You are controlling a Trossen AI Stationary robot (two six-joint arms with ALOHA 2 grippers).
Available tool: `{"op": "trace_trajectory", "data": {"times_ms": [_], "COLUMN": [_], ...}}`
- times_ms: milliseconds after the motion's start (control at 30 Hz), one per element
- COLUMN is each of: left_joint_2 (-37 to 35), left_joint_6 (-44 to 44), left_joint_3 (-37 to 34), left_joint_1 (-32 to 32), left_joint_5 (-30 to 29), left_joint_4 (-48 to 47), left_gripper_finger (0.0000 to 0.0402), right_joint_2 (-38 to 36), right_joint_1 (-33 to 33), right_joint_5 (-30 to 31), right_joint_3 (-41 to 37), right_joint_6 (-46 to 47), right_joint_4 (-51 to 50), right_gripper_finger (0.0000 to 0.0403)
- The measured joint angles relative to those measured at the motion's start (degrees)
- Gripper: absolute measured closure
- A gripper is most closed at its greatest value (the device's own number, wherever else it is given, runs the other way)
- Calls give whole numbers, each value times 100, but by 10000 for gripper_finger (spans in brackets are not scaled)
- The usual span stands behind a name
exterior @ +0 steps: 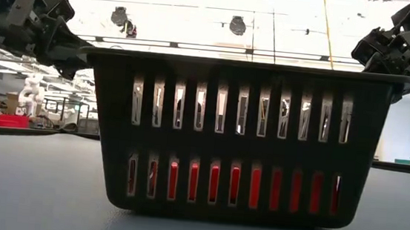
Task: Sort & place blocks by color
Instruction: Return to Home Position
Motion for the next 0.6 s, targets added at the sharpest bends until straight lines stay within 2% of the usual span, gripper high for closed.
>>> {"op": "trace_trajectory", "data": {"times_ms": [100, 267, 433, 600], "left_joint_2": [-122, -355, -809, -1580], "left_joint_6": [5, 31, 65, 57], "left_joint_3": [0, 2, 2, 2], "left_joint_1": [-1, -121, -200, -244], "left_joint_5": [-38, -636, -688, -686], "left_joint_4": [-11, 201, 0, -689], "left_gripper_finger": [284, 284, 284, 284], "right_joint_2": [-39, -102, -273, -514], "right_joint_1": [0, 0, 0, 0], "right_joint_5": [-5, -167, -452, -455], "right_joint_3": [0, 0, 0, 0], "right_joint_6": [0, -3, -12, -13], "right_joint_4": [-23, -40, -42, -201], "right_gripper_finger": [216, 216, 216, 216]}}
